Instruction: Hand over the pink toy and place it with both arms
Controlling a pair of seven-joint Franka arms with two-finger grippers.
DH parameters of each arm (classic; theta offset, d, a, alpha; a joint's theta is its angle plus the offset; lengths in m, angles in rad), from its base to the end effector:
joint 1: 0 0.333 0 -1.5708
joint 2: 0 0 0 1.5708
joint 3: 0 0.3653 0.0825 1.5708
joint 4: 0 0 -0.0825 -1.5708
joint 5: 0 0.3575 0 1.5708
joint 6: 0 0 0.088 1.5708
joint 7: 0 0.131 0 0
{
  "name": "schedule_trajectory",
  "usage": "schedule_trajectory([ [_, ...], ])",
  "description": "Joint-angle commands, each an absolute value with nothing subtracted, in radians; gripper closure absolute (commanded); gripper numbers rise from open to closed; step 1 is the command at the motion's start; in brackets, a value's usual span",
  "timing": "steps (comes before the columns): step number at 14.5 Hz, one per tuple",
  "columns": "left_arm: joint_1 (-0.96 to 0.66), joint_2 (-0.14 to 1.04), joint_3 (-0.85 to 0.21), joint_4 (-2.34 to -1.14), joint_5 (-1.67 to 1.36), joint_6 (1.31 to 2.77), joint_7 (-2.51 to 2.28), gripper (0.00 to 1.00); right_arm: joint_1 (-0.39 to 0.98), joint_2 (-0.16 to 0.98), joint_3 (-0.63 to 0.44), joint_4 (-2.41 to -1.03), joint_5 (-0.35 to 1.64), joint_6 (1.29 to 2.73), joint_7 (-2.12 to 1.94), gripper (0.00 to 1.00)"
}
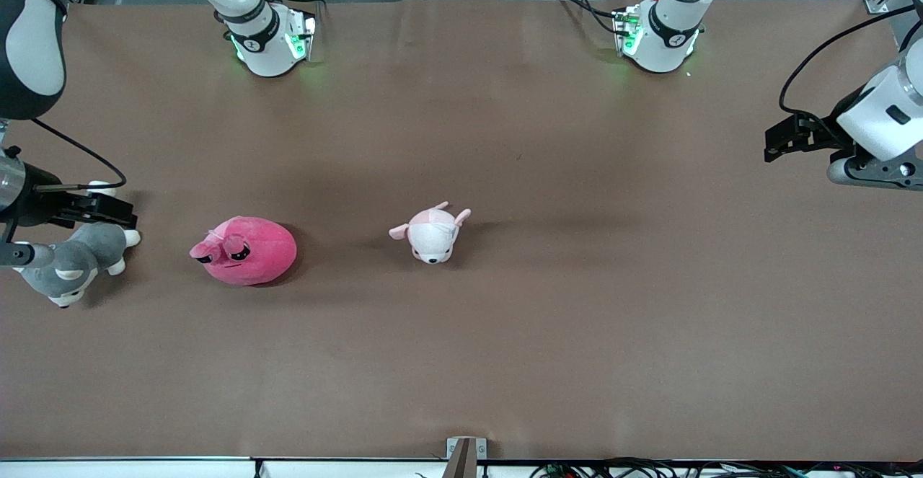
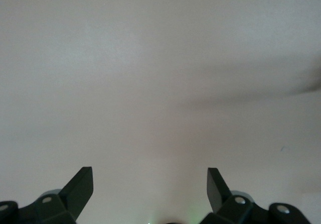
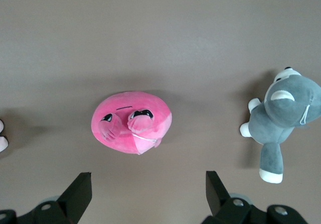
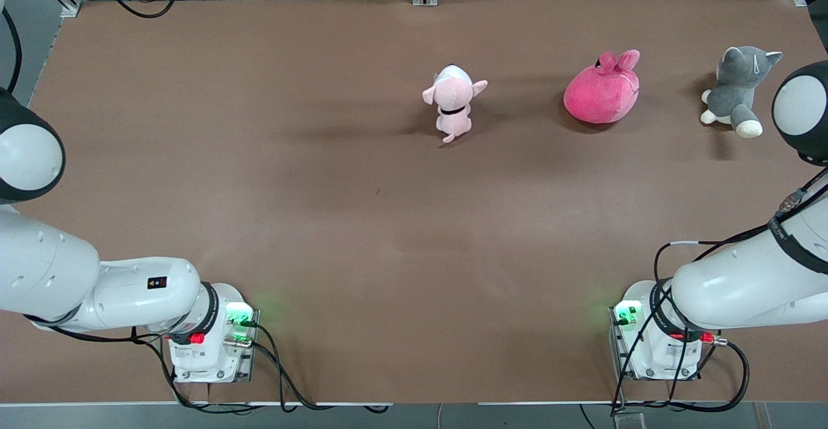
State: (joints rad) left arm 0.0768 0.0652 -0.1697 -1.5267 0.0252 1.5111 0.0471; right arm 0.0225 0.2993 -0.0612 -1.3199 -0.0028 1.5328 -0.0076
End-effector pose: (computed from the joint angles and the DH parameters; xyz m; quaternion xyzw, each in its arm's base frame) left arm 0.5404 -0.0434 0.6299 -0.9967 0.0697 0.0397 0.0080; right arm 0.6236 -0.0183 0.5850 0.9989 -0.0146 -0.0431 0.0095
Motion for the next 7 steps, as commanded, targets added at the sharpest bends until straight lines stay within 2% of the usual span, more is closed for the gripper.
schedule_trajectory([
  [1,0.061,0.043,-0.147,-1.539,0.041,1.520,0.080,0.00,-0.005,0.287,-0.052,-1.325,-0.009,1.496,-0.005,0.00],
  [7,0.075,0.040,-0.147,-1.539,0.041,1.509,0.080,0.00,-0.012,0.200,-0.052,-1.408,-0.011,1.488,-0.015,0.00],
])
